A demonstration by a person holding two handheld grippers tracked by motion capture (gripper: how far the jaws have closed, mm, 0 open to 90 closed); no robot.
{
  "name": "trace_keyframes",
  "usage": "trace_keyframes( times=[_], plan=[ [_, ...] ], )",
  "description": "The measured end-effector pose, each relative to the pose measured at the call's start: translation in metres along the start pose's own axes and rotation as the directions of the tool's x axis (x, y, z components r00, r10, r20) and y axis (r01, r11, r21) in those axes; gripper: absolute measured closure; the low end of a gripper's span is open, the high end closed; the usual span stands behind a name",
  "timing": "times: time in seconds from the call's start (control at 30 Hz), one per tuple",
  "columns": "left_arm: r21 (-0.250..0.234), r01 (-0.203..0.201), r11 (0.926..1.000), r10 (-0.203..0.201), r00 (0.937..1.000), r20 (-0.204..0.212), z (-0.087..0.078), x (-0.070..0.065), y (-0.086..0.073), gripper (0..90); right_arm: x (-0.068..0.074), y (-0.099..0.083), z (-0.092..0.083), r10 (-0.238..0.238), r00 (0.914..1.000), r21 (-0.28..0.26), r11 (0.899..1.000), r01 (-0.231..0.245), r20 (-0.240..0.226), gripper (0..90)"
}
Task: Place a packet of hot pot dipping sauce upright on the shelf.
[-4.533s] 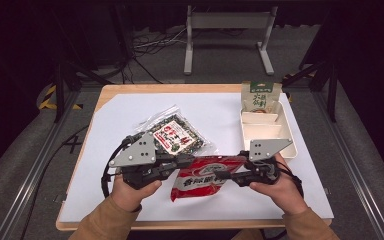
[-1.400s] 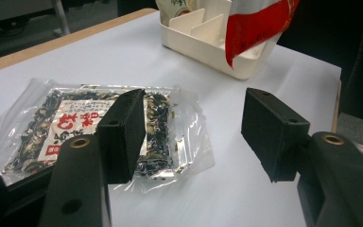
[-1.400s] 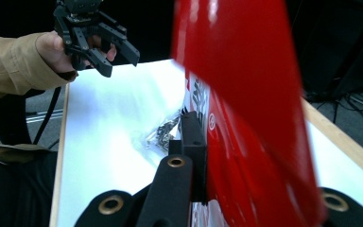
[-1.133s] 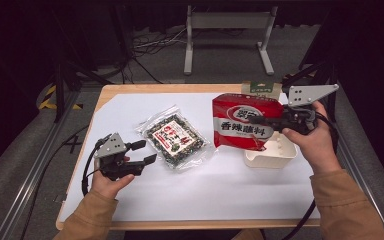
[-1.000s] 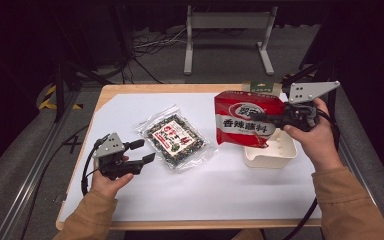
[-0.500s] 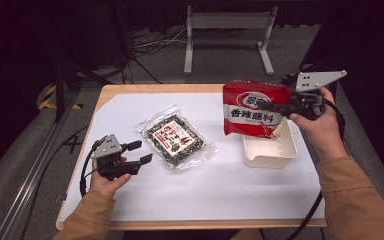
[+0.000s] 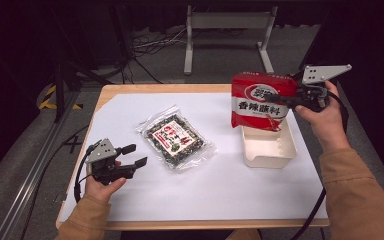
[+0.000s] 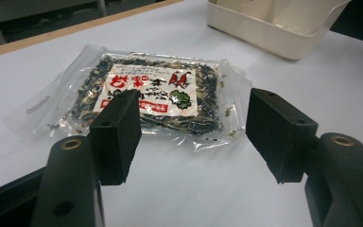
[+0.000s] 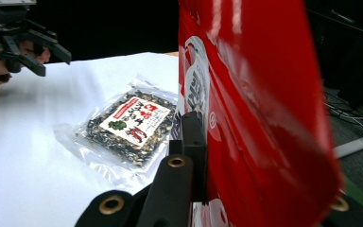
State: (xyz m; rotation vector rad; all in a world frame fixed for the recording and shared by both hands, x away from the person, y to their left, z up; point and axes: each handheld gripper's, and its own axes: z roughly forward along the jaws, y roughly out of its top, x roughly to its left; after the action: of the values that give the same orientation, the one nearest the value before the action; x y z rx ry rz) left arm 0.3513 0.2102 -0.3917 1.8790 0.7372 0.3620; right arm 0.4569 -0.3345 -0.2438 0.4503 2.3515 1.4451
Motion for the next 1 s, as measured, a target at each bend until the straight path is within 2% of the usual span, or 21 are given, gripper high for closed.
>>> trace_keyframes(
  times=[0.37, 0.77, 1.0],
  plan=[
    [0.003, 0.02, 0.9998, -0.02, 0.9998, 0.0, -0.003, 0.001, -0.003, 36.7, -0.027, -0.02, -0.007, 0.046, 0.9976, 0.009, 0.999, -0.046, 0.052, 89.4],
    [0.009, 0.012, 0.9999, -0.012, 0.9999, 0.0, -0.002, 0.001, -0.004, 36.7, -0.042, -0.032, -0.002, 0.067, 0.9943, 0.046, 0.996, -0.071, 0.083, 89.4],
    [0.011, 0.014, 0.9998, -0.014, 0.9999, 0.0, -0.002, 0.001, -0.004, 36.7, -0.047, -0.037, 0.002, 0.063, 0.9923, 0.073, 0.995, -0.071, 0.107, 89.3]
  ],
)
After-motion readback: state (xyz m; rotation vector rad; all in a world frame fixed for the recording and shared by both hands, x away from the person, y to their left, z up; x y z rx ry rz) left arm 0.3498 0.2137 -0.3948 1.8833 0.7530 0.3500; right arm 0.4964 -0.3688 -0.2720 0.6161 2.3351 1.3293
